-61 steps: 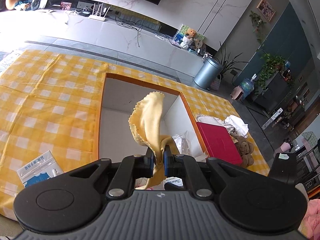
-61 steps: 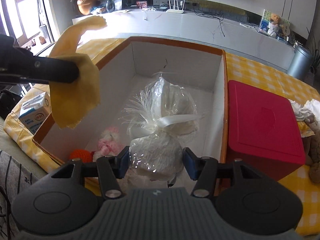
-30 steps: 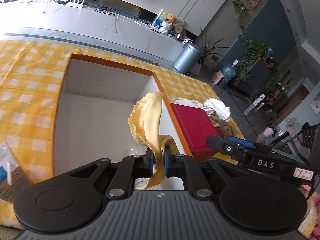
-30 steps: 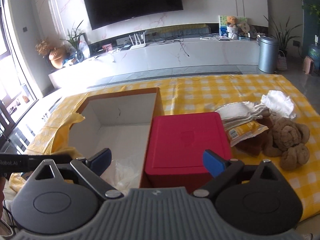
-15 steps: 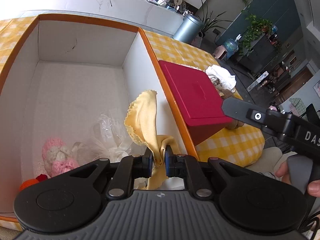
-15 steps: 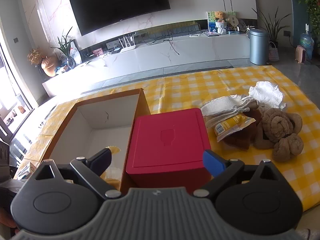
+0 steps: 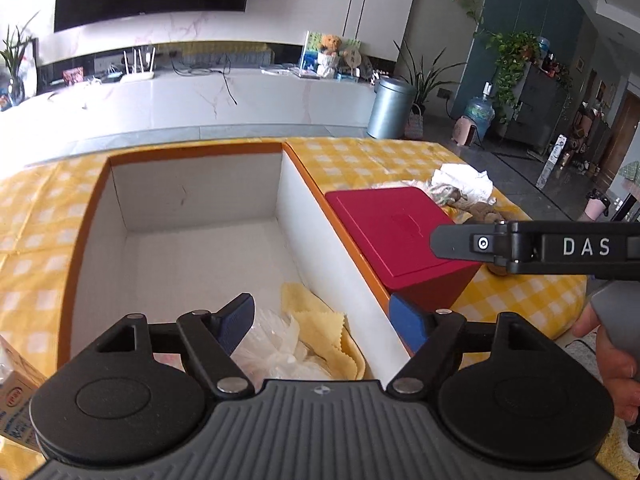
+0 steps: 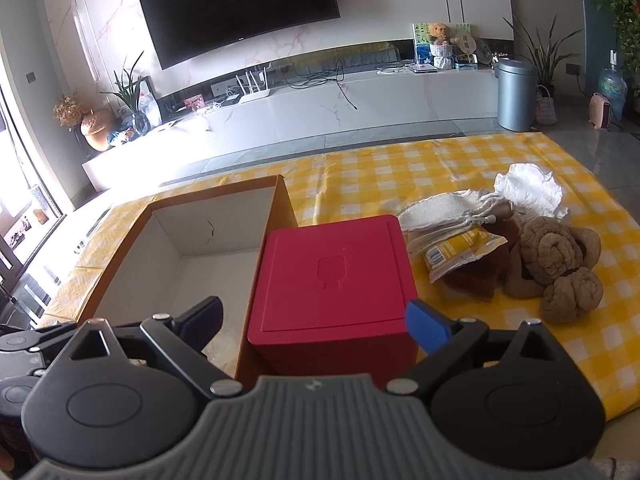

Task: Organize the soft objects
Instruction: 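Open the right tool to drop the bundle while the left releases the cloth into the box, then reach the right tool to the brown fluffy towel teddy and grasp it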

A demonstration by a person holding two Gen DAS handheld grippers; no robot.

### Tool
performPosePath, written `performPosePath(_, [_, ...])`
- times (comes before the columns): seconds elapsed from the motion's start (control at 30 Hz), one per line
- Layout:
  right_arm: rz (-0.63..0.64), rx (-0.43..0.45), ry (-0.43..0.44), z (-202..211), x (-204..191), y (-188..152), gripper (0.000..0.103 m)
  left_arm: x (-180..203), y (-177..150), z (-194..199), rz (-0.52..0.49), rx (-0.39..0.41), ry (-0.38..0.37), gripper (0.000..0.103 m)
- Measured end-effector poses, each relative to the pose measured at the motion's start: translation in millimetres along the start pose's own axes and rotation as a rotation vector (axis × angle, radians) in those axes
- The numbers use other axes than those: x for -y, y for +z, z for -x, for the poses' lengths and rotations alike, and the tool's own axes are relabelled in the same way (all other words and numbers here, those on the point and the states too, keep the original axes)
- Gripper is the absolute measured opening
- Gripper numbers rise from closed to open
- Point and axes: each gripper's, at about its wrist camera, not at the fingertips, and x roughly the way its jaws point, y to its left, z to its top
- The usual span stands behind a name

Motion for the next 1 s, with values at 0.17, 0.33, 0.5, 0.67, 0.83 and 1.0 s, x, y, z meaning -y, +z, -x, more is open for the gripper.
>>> performPosePath(0.17, [0.008, 0.0, 0.001, 0, -1, 0, 0.096, 0, 6, 15, 0.013, 0.062, 0.039, 0.09])
performPosePath(0.33, [0.009, 0.003, -0.001, 0, 1, 0, 0.097, 0, 12, 17, 0.035, 0.092, 0.043, 0.093])
performPosePath(0.5, [-0.006, 0.013, 0.015, 3, 3, 0, 0.097, -3, 15, 18, 0.043, 0.103, 0.066, 0.094])
performPosePath(0.67, [-0.014, 0.029, 0.007, 10, 11, 2, 0.097, -8, 17, 22, 0.062, 0.121, 0.045, 0.098])
performPosePath(0.83, [-0.05, 0.069, -0.039, 27, 36, 7, 0.097, -3, 21, 31, 0.044, 0.159, 0.071, 0.099])
performPosePath(1.0, [-0.063, 0.088, -0.193, 37, 72, 24, 0.098, 10, 33, 30, 0.012, 0.151, 0.084, 0.098])
